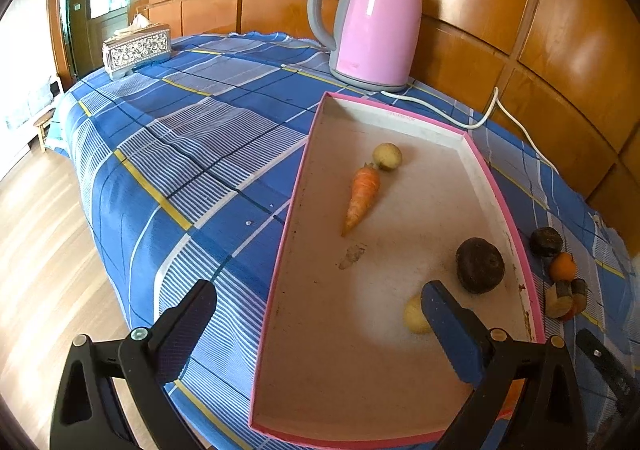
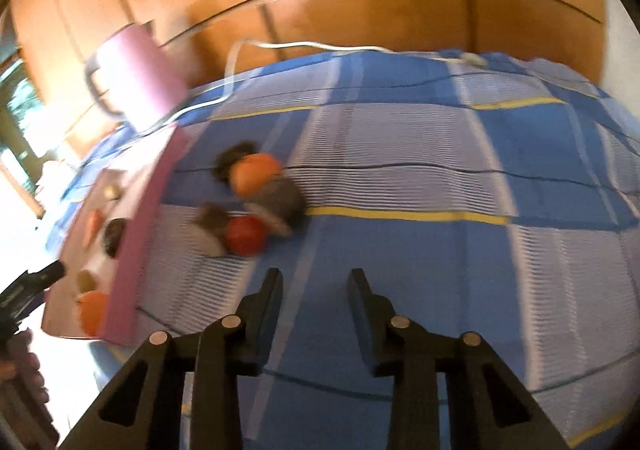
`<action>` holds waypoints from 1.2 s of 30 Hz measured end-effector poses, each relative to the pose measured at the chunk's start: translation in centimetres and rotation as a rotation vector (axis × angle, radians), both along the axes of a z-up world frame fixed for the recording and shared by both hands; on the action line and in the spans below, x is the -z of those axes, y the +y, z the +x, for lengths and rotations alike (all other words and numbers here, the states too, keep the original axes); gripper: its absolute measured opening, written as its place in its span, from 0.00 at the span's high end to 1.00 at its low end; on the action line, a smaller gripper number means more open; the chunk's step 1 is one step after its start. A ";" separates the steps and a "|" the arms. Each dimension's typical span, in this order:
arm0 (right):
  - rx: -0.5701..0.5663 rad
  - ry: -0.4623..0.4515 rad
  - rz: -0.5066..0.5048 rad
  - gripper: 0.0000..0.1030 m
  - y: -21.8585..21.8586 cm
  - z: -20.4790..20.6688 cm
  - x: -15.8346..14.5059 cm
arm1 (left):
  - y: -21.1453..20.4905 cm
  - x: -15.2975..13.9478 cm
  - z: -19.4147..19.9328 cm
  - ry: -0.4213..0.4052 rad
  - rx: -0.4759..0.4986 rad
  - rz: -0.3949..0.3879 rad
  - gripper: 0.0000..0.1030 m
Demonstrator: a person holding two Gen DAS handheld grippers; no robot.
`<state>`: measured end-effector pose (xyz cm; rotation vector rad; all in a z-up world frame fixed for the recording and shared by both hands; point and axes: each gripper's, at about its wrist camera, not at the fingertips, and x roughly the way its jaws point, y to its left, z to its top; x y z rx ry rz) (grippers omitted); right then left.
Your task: Organize fruits
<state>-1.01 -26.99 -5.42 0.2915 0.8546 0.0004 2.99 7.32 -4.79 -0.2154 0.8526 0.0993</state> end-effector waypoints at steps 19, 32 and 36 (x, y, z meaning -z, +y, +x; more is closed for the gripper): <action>-0.171 -0.017 -0.004 0.66 5.4 4.5 -1.1 | 0.6 0.7 0.3 0.029 -0.012 -0.025 0.00; -0.217 -0.012 -0.172 0.64 7.9 6.2 -1.3 | 0.7 0.9 0.4 0.039 -0.016 -0.027 0.00; -0.211 -0.004 -0.155 0.64 7.7 5.8 -1.5 | 0.6 0.9 0.3 0.040 -0.012 -0.027 0.00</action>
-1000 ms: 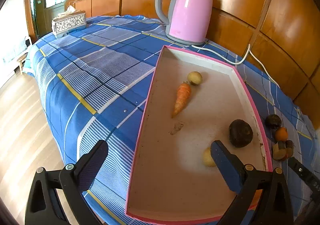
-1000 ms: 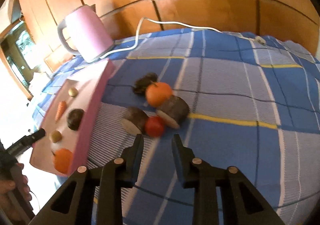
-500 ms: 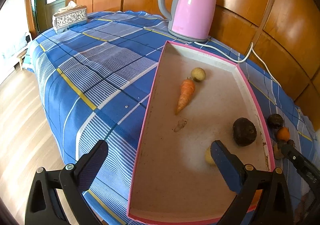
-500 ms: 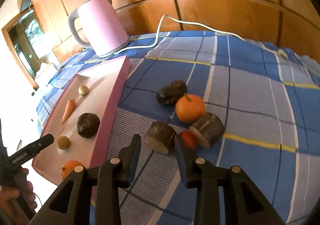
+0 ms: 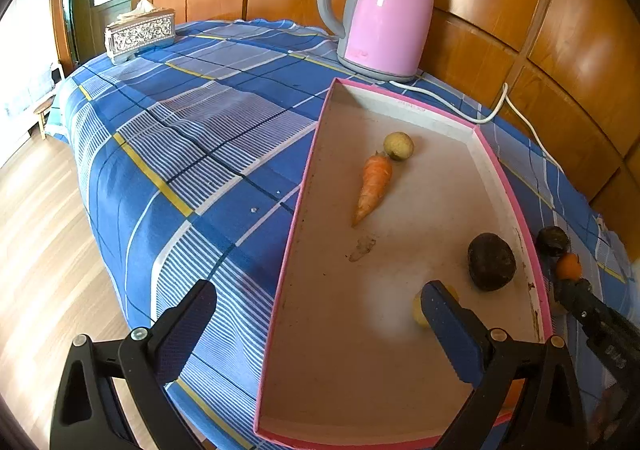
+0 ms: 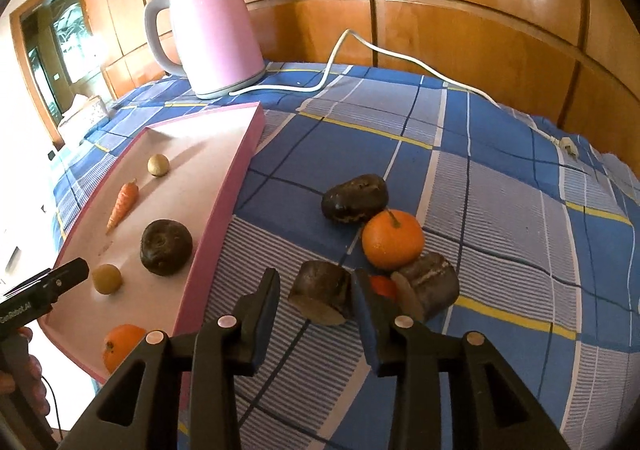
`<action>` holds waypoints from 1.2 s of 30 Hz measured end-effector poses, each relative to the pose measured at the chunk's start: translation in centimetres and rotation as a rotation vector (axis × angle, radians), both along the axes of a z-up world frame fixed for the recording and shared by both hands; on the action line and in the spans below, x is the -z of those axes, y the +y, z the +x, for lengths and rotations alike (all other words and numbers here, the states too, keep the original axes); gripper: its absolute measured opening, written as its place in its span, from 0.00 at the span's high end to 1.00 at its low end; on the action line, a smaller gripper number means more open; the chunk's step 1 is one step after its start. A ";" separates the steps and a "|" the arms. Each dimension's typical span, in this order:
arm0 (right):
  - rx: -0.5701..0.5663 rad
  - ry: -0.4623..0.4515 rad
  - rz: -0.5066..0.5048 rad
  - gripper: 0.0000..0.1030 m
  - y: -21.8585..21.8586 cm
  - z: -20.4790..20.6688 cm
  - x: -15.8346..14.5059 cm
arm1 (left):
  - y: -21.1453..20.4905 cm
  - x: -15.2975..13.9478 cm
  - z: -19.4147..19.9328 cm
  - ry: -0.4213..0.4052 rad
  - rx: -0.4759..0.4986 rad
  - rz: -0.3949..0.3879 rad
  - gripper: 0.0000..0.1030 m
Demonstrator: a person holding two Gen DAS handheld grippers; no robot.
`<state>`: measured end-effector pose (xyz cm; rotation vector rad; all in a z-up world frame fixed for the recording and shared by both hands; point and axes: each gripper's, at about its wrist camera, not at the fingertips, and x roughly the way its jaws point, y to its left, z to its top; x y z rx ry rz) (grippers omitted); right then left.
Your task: Organize fruits
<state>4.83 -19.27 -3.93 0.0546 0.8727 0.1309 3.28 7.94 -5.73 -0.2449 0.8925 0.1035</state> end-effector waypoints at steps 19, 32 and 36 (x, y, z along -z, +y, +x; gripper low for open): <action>-0.011 -0.032 -0.006 0.86 -0.2 -1.2 -0.7 | -0.3 -0.3 -0.3 -0.013 0.009 0.005 0.00; -0.016 -0.004 0.043 0.64 -0.3 -0.7 0.0 | -0.3 -0.2 -0.3 -0.008 0.007 0.006 0.00; -0.025 -0.009 -0.007 0.61 0.4 -0.3 0.0 | -0.2 -0.1 -0.3 -0.008 0.004 0.008 0.00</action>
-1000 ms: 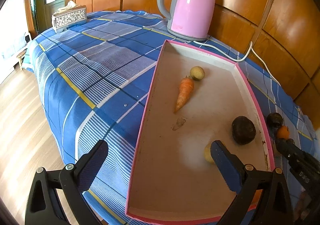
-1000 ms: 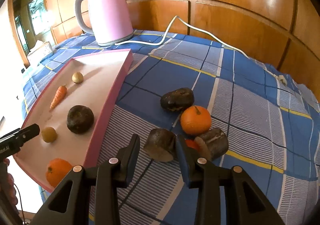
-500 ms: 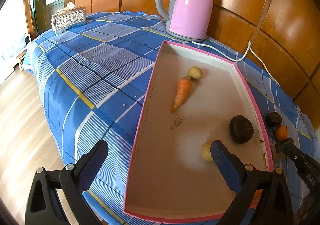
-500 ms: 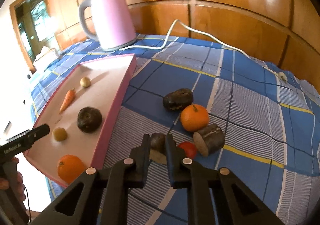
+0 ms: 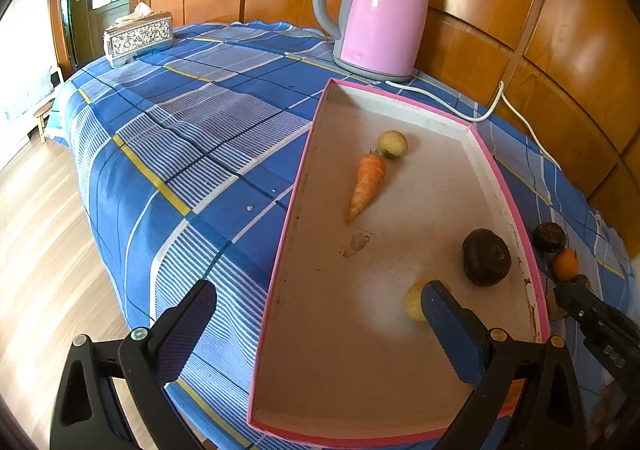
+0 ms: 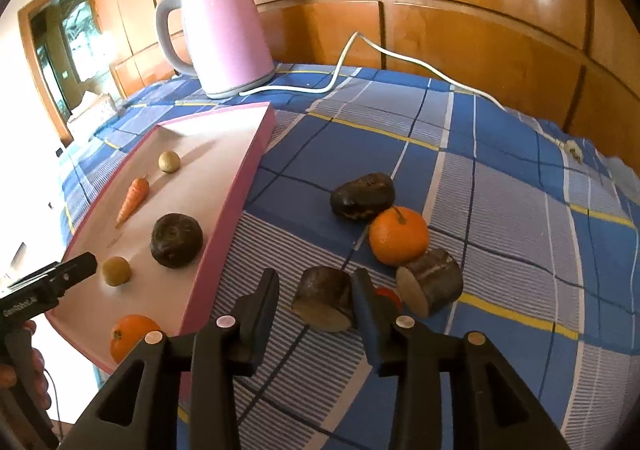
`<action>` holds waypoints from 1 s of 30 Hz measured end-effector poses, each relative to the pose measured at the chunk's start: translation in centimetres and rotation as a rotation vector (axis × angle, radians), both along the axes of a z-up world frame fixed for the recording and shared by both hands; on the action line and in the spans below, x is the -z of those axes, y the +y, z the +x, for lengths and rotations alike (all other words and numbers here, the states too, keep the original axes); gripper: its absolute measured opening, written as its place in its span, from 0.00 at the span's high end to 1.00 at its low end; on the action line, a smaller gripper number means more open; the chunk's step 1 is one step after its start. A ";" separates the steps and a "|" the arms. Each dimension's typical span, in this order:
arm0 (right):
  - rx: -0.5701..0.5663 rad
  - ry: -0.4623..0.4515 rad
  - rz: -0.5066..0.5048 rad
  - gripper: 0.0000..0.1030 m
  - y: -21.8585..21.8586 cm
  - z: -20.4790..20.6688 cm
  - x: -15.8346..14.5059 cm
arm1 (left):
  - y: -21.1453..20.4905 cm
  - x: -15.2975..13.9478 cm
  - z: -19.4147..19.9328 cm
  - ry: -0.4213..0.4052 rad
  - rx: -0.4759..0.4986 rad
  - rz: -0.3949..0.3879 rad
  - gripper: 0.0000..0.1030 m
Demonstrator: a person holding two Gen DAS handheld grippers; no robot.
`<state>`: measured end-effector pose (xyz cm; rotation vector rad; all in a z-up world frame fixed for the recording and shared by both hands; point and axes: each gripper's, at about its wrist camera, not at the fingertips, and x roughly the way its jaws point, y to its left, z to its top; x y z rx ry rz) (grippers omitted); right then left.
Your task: Organize fruits
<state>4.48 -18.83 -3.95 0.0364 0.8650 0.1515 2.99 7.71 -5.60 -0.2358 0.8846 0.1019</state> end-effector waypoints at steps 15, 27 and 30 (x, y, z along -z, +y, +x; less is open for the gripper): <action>-0.011 0.000 -0.034 0.61 0.1 -0.2 0.2 | 0.0 0.1 -0.1 0.012 -0.015 -0.002 0.00; -0.013 -0.006 -0.100 0.70 0.8 -0.3 0.3 | -0.1 -0.3 -0.1 0.001 -0.012 0.001 0.00; -0.014 -0.009 -0.086 0.70 0.5 -0.4 0.0 | -0.1 -0.6 -0.2 -0.014 -0.016 0.006 0.00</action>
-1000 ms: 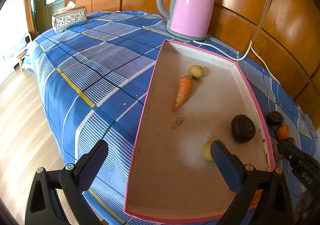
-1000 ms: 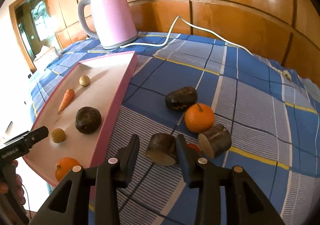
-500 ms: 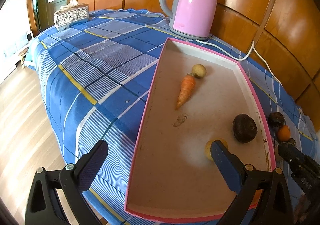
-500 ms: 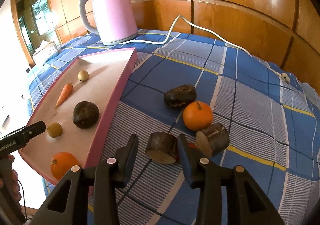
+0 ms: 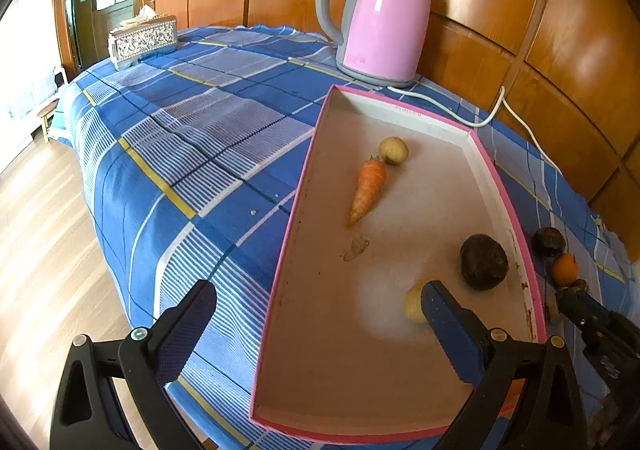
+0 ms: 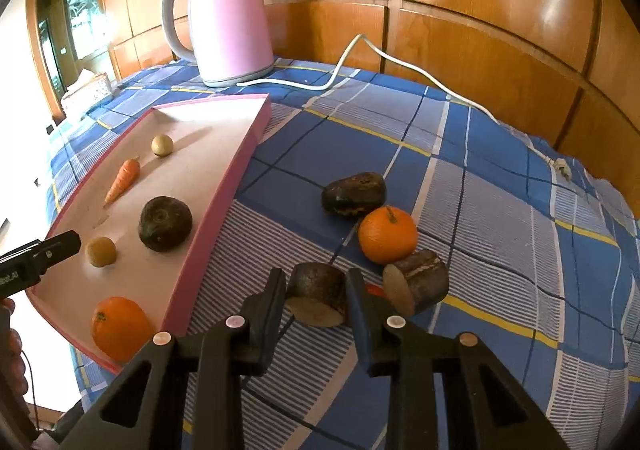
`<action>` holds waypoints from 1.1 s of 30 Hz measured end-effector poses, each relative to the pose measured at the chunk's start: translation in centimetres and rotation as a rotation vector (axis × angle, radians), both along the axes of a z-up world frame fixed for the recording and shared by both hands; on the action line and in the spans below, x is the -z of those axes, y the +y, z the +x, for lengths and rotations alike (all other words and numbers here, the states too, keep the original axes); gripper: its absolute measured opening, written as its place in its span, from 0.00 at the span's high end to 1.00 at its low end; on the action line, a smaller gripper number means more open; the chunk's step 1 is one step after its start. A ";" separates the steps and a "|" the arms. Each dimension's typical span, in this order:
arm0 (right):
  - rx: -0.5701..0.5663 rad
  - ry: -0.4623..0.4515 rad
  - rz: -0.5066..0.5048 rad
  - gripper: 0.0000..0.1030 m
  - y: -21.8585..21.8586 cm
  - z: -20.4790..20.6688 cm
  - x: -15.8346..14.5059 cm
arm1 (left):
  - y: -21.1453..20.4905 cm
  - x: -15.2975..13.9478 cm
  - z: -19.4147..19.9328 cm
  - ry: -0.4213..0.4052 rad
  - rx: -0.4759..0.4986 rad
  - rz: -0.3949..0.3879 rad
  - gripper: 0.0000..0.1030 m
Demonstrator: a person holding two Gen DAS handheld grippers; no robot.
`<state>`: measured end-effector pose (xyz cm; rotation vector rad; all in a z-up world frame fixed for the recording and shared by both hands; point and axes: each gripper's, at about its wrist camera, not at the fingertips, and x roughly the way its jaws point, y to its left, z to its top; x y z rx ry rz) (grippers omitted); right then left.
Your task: Organize fruits
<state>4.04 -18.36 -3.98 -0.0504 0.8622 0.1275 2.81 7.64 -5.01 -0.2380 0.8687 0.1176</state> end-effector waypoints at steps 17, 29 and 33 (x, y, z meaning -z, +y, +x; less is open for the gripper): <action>-0.184 -0.028 0.268 0.86 4.3 4.4 -5.1 | 1.8 -0.1 0.6 -0.004 -0.048 0.002 0.00; -0.097 0.011 0.250 0.77 -1.1 4.9 -4.4 | 2.2 -0.6 0.8 -0.024 -0.042 0.003 0.00; -0.054 0.047 0.219 0.71 -4.5 2.6 -2.8 | 1.5 -0.6 0.6 -0.024 -0.025 0.010 0.00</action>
